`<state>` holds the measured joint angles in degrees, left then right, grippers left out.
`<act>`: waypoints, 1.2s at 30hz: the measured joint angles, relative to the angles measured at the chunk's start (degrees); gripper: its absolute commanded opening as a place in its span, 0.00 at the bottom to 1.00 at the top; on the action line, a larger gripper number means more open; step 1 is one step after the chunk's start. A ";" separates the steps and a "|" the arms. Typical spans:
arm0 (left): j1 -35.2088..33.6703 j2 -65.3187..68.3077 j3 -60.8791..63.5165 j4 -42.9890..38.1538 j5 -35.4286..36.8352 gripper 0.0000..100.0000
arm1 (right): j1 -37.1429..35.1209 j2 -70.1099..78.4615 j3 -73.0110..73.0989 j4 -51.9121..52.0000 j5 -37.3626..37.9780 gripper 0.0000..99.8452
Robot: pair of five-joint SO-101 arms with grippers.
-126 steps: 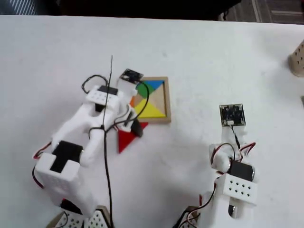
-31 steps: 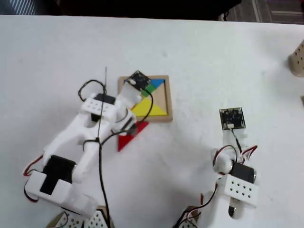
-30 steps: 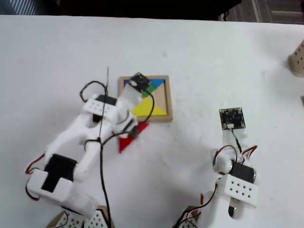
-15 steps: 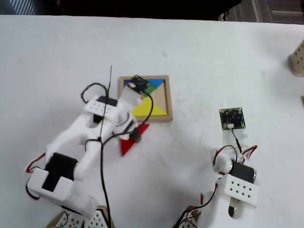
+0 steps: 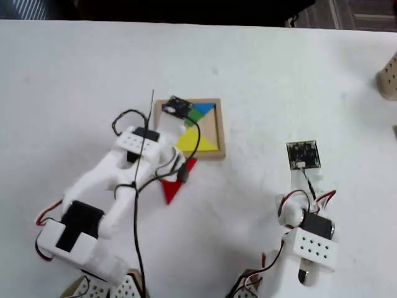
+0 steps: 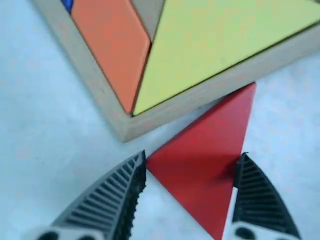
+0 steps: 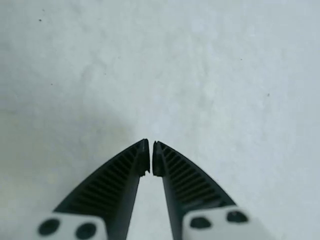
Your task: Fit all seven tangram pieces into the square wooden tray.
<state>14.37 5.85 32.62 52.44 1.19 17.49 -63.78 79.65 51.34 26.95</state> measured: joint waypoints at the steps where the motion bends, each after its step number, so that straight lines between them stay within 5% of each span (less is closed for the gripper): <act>1: 0.00 0.00 0.00 0.00 0.09 0.21 | 0.00 0.00 0.00 0.00 0.00 0.02; 36: 0.18 -0.53 0.26 1.76 0.18 0.19 | 0.00 0.00 0.00 0.00 0.35 0.02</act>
<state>14.55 5.32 32.88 54.20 1.36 17.49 -63.78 79.65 51.34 27.30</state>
